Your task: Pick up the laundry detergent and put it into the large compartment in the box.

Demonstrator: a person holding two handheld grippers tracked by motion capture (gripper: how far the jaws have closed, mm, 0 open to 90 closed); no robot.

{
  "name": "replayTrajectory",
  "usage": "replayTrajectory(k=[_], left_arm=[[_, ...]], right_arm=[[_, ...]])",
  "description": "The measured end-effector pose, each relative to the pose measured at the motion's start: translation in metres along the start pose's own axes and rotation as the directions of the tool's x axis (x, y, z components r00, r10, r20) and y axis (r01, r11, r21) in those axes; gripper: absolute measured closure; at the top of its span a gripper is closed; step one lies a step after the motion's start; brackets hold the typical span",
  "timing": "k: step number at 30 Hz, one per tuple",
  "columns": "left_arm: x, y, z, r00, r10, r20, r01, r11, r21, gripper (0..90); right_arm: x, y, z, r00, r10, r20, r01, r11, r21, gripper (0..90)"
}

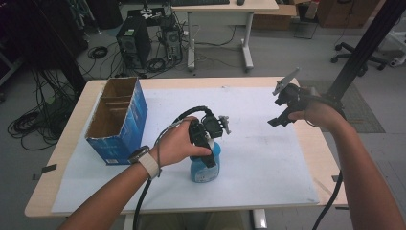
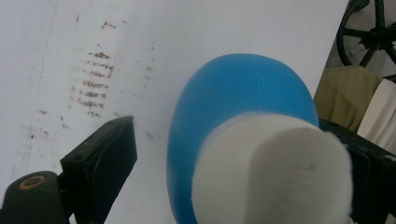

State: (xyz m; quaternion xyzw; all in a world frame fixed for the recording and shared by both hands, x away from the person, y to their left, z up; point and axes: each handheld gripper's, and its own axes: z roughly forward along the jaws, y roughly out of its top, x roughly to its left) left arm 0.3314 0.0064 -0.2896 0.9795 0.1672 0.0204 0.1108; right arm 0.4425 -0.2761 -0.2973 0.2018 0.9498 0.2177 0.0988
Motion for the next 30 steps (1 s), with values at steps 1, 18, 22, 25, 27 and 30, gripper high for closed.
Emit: replayTrajectory(k=[1, 18, 22, 25, 27, 30], left_arm=[[0.0000, 0.0000, 0.0000, 1.0000, 0.000, 0.000, 0.000, 1.0000, 0.000, 12.0], [0.0028, -0.0017, 0.0038, 0.9999, -0.004, 0.010, 0.004, 1.0000, 0.003, 21.6], [0.0023, -0.0014, 0.0041, 0.9999, -0.003, 0.012, 0.003, 1.0000, 0.001, 23.8], [0.0020, -0.0011, 0.0039, 0.9999, -0.004, 0.015, 0.004, 1.0000, 0.000, 25.6], [0.0016, -0.0011, 0.0041, 0.9998, -0.005, 0.020, 0.005, 1.0000, 0.001, 27.1], [0.0013, -0.0010, 0.0041, 0.9997, -0.007, 0.026, 0.007, 1.0000, 0.000, 27.9]], right_arm=[[0.0000, 0.0000, 0.0000, 1.0000, 0.000, 0.000, 0.000, 1.000, 0.000, 9.5], [-0.0006, -0.0011, 0.0009, 1.0000, 0.002, -0.001, -0.002, 1.000, 0.000, 9.5], [-0.0007, -0.0014, 0.0009, 1.0000, 0.001, -0.001, -0.001, 1.000, -0.002, 9.5], [-0.0009, -0.0017, 0.0002, 1.0000, 0.002, 0.000, -0.002, 1.000, -0.002, 9.5], [-0.0009, -0.0018, 0.0000, 1.0000, 0.002, 0.001, -0.002, 1.000, -0.002, 9.5], [-0.0009, -0.0023, 0.0001, 1.0000, 0.004, 0.001, -0.004, 1.000, 0.000, 9.5]])
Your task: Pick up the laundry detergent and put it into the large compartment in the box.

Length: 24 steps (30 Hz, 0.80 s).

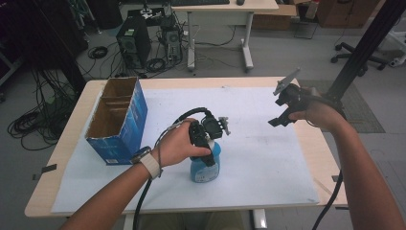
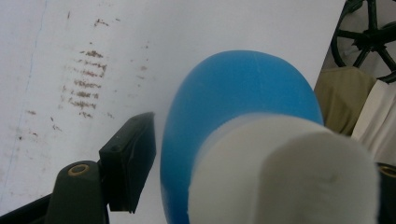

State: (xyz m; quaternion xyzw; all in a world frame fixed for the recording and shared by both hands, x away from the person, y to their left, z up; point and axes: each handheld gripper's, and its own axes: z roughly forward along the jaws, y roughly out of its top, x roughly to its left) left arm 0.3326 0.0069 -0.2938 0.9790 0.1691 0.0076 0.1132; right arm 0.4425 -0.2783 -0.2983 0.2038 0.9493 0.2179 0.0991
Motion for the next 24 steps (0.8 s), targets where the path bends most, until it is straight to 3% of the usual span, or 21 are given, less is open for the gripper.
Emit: replayTrajectory(k=[12, 24], left_arm=[[-0.0016, -0.0008, -0.0016, 1.0000, 0.009, 0.002, -0.009, 0.9999, -0.012, 36.2], [-0.0045, -0.0008, -0.0016, 0.9997, 0.023, -0.009, -0.023, 0.9997, -0.009, 36.8]], right_arm=[[0.0008, -0.0005, 0.0000, 1.0000, 0.002, -0.001, -0.002, 1.000, -0.003, 9.5], [0.0017, -0.0017, -0.0007, 1.0000, 0.004, 0.001, -0.004, 1.000, -0.001, 9.5]])
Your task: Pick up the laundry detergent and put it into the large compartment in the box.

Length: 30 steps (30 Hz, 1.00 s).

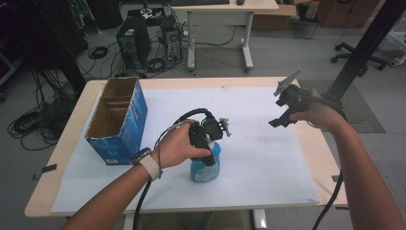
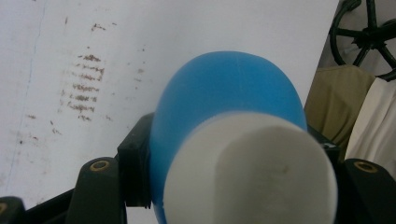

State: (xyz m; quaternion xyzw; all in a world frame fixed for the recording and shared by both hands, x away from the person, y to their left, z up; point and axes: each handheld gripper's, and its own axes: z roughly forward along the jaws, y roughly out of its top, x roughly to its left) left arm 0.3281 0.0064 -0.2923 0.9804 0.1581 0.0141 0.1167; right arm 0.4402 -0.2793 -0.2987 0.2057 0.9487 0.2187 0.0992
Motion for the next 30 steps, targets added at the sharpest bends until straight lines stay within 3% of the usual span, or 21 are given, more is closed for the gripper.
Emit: replayTrajectory(k=[16, 30], left_arm=[[-0.003, 0.001, -0.001, 0.9999, 0.012, -0.007, -0.012, 0.9999, -0.006, 37.1], [-0.006, 0.004, -0.019, 0.9995, -0.007, -0.032, 0.006, 0.9998, -0.019, 37.2]], right_arm=[[0.000, -0.001, -0.002, 1.0000, 0.000, 0.003, 0.000, 1.000, -0.006, 9.5], [0.002, -0.002, -0.004, 1.0000, -0.001, 0.005, 0.001, 1.000, -0.005, 9.5]])
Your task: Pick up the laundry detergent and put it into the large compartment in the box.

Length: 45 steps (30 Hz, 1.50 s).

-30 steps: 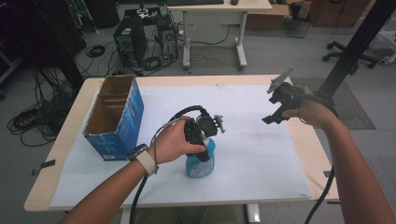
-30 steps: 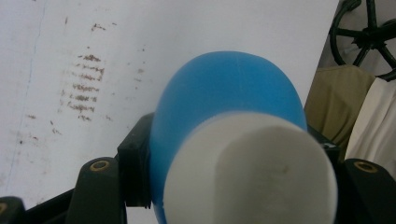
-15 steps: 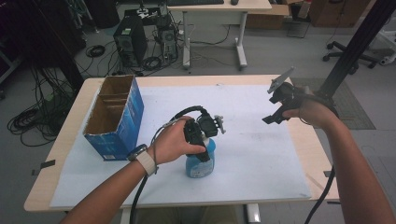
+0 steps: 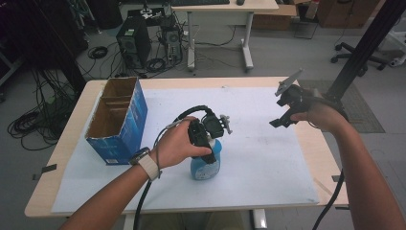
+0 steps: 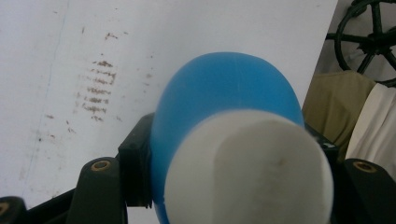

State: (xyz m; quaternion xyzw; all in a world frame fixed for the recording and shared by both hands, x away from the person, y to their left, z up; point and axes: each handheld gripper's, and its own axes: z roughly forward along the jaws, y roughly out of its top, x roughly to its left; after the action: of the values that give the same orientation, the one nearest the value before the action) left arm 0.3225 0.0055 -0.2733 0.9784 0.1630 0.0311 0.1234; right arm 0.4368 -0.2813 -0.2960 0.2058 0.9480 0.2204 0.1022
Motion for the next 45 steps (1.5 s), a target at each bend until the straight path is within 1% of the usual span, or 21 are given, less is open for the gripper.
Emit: replayTrajectory(k=[1, 9, 12, 14, 17, 23, 26, 27, 28, 30, 34, 35, 36, 41, 42, 44, 45], left_arm=[[0.000, 0.001, -0.003, 1.0000, -0.008, -0.003, 0.008, 1.0000, 0.001, 37.2], [0.000, 0.002, -0.015, 0.9993, -0.032, -0.018, 0.032, 0.9995, 0.004, 37.2], [0.001, 0.001, -0.020, 0.9987, -0.045, -0.025, 0.045, 0.9990, -0.003, 37.2], [0.003, 0.001, -0.024, 0.9976, -0.061, -0.033, 0.061, 0.9981, -0.010, 37.2], [0.004, 0.000, -0.028, 0.9964, -0.071, -0.047, 0.071, 0.9975, -0.009, 37.2], [0.009, -0.002, -0.037, 0.9936, -0.103, -0.048, 0.102, 0.9946, -0.015, 37.1], [0.011, -0.002, -0.043, 0.9921, -0.113, -0.055, 0.112, 0.9935, -0.019, 37.2], [0.011, -0.002, -0.045, 0.9918, -0.113, -0.058, 0.113, 0.9935, -0.013, 37.2], [0.012, -0.002, -0.047, 0.9898, -0.127, -0.064, 0.126, 0.9918, -0.021, 37.1], [0.013, -0.002, -0.051, 0.9884, -0.133, -0.074, 0.132, 0.9911, -0.017, 37.2], [0.016, -0.002, -0.060, 0.9836, -0.160, -0.083, 0.159, 0.9871, -0.019, 37.2], [0.016, -0.002, -0.060, 0.9836, -0.160, -0.083, 0.159, 0.9871, -0.019, 37.2], [0.017, -0.002, -0.061, 0.9818, -0.169, -0.086, 0.167, 0.9856, -0.025, 37.2], [0.019, -0.001, -0.068, 0.9768, -0.191, -0.097, 0.189, 0.9817, -0.022, 37.1], [0.019, -0.002, -0.070, 0.9744, -0.202, -0.098, 0.200, 0.9793, -0.027, 37.2], [0.020, -0.002, -0.074, 0.9727, -0.209, -0.101, 0.208, 0.9779, -0.023, 37.2], [0.021, -0.002, -0.076, 0.9701, -0.219, -0.104, 0.218, 0.9757, -0.026, 37.2]], right_arm=[[0.000, 0.000, -0.001, 1.0000, 0.001, 0.002, -0.001, 1.000, -0.004, 9.5], [0.001, -0.001, -0.002, 1.0000, 0.000, 0.004, 0.000, 1.000, -0.006, 9.5], [0.001, -0.001, -0.003, 1.0000, 0.001, 0.004, -0.001, 1.000, -0.005, 9.5], [0.001, -0.001, -0.003, 1.0000, -0.001, 0.005, 0.001, 1.000, -0.006, 9.5], [0.001, -0.001, -0.003, 1.0000, 0.001, 0.005, -0.001, 1.000, -0.008, 9.5], [0.002, -0.001, -0.003, 1.0000, -0.001, 0.005, 0.001, 1.000, -0.004, 9.5], [0.001, -0.001, -0.004, 1.0000, 0.001, 0.006, -0.001, 1.000, -0.005, 9.5], [0.001, -0.001, -0.004, 1.0000, 0.001, 0.005, -0.001, 1.000, -0.005, 9.5], [0.001, 0.000, -0.004, 1.0000, 0.001, 0.006, -0.001, 1.000, -0.004, 9.5], [0.001, 0.001, -0.004, 1.0000, -0.002, 0.007, 0.002, 1.000, -0.004, 9.5], [0.001, 0.001, -0.004, 1.0000, -0.004, 0.007, 0.004, 1.000, -0.005, 9.5], [0.001, 0.001, -0.004, 1.0000, -0.004, 0.007, 0.004, 1.000, -0.005, 9.5], [0.001, 0.001, -0.004, 1.0000, -0.004, 0.007, 0.004, 1.000, -0.005, 9.5], [0.002, 0.001, -0.004, 1.0000, -0.003, 0.006, 0.003, 1.000, -0.006, 9.5], [0.002, 0.001, -0.005, 1.0000, -0.003, 0.007, 0.003, 1.000, -0.007, 9.5], [0.002, 0.001, -0.005, 1.0000, -0.003, 0.007, 0.003, 1.000, -0.007, 9.5], [0.002, 0.001, -0.005, 1.0000, -0.004, 0.007, 0.004, 1.000, -0.004, 9.5]])
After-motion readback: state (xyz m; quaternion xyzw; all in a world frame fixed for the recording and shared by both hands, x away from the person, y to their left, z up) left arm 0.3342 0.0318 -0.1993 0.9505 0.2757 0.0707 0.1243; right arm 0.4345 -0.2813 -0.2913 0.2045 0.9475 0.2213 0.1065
